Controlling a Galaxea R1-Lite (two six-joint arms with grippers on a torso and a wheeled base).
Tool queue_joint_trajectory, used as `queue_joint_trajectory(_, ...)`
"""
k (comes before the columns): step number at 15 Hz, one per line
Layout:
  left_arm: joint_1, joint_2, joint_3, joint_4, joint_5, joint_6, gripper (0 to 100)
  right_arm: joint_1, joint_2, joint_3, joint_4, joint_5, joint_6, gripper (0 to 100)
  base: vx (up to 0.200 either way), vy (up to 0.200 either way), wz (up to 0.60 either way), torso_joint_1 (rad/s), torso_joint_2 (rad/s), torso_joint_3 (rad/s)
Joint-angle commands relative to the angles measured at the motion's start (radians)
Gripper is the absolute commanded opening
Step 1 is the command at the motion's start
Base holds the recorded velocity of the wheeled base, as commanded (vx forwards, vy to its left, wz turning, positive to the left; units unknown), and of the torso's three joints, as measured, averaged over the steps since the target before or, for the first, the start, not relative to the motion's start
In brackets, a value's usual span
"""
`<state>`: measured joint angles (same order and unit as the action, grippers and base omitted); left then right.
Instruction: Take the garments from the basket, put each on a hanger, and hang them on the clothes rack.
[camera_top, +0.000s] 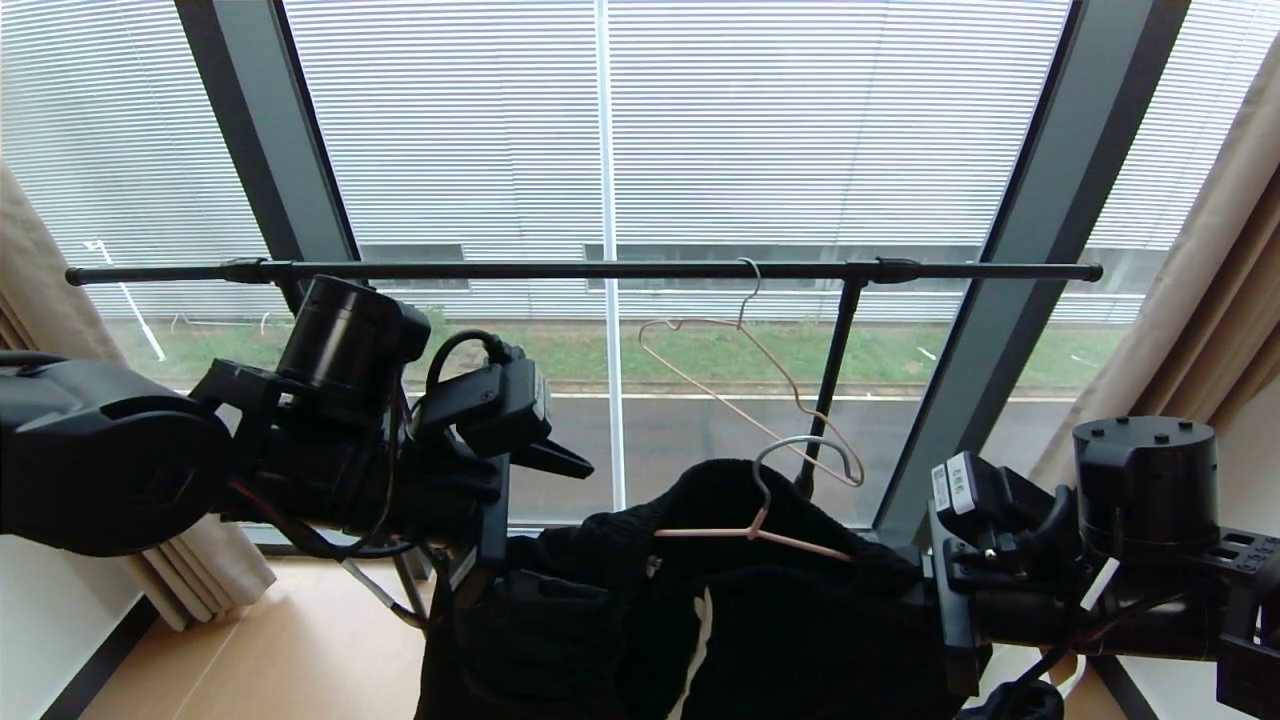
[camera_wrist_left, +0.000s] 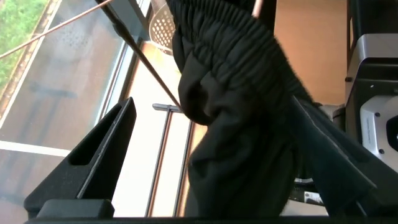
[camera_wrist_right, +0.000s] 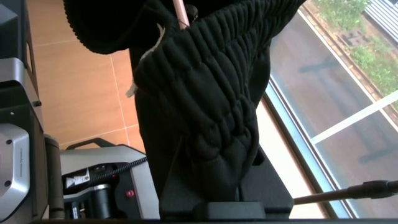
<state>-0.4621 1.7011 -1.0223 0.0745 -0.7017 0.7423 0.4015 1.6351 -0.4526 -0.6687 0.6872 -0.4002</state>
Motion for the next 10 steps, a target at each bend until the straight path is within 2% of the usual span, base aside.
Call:
queue_joint_trajectory(1, -0.013, 0.034, -0.002, -0.001, 0.001, 0.000, 100, 0.000, -0.008, 0.000, 0.000, 0.002, 0.000, 0, 0.000, 0.000, 0.00, 0.000, 0.00, 0.000)
queue_joint_trajectory(10, -0.039, 0.077, -0.016, -0.002, 0.001, -0.003, 100, 0.003, -0.032, 0.000, -0.002, 0.035, 0.000, 0, 0.000, 0.000, 0.00, 0.000, 0.00, 0.000)
